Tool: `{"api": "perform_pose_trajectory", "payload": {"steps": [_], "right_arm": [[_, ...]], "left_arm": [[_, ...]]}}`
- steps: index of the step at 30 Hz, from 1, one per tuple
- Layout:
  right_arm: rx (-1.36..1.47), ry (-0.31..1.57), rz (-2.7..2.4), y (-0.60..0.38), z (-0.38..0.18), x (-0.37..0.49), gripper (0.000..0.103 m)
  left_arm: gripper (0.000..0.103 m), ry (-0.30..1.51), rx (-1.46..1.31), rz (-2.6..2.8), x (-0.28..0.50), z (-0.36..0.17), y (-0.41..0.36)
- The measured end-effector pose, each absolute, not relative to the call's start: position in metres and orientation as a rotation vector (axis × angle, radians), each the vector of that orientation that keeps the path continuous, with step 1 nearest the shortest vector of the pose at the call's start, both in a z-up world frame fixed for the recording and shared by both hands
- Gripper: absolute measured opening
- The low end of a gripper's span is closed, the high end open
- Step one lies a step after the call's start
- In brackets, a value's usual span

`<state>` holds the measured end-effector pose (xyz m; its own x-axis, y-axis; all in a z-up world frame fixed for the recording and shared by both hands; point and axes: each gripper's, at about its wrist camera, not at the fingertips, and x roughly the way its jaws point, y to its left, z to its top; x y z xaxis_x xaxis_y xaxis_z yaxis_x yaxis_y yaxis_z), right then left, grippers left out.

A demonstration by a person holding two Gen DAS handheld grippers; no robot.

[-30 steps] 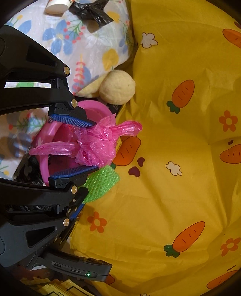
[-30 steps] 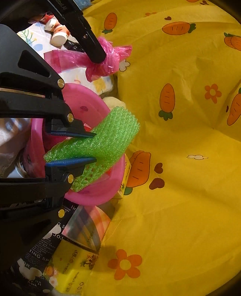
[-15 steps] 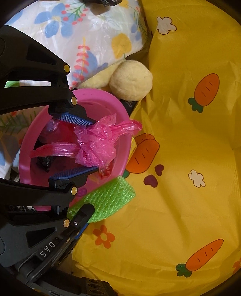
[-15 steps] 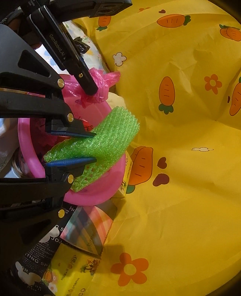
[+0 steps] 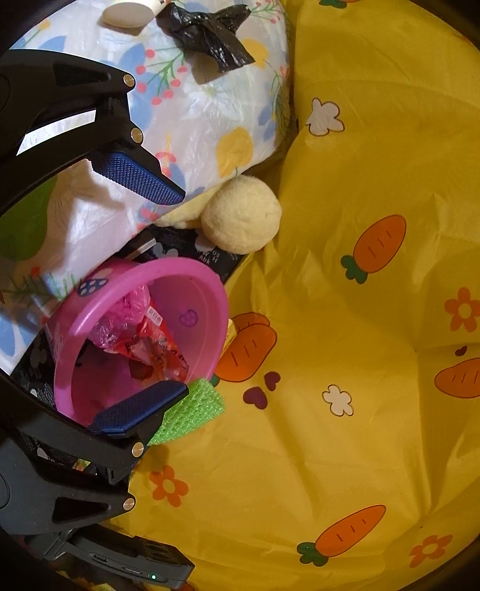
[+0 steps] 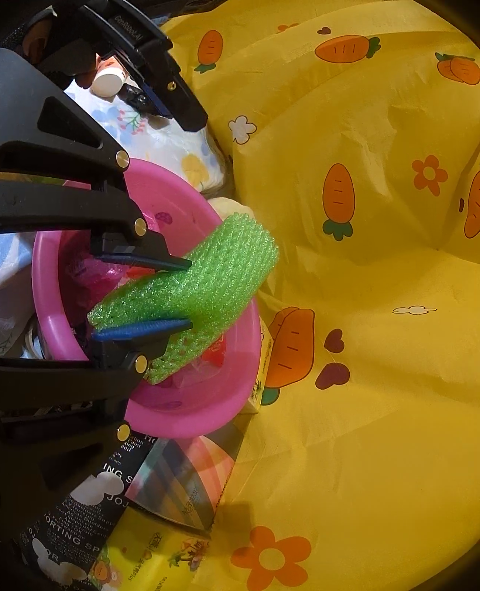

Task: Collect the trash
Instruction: 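Open the left tool to drop the pink bag while the right tool drops the mesh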

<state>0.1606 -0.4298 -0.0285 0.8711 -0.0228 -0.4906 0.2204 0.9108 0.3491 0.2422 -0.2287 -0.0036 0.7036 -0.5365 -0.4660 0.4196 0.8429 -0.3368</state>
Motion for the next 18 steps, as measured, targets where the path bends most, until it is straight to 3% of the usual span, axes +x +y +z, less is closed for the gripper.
{"api": "perform_pose_trajectory", "payload": {"steps": [2, 12, 18], "right_arm": [[0.418, 0.487, -0.129, -0.429, -0.028, 0.159, 0.058], [0.407, 0.461, -0.144, -0.421, -0.020, 0.147, 0.061], [0.370, 0.458, -0.169, -0.406, -0.018, 0.137, 0.068]], "left_arm": [[0.095, 0.576, -0.215, -0.514, 0.238, -0.002, -0.220], [0.096, 0.547, -0.202, -0.446, 0.215, 0.000, -0.189], [0.096, 0.543, -0.178, -0.401, 0.197, 0.000, -0.173]]}}
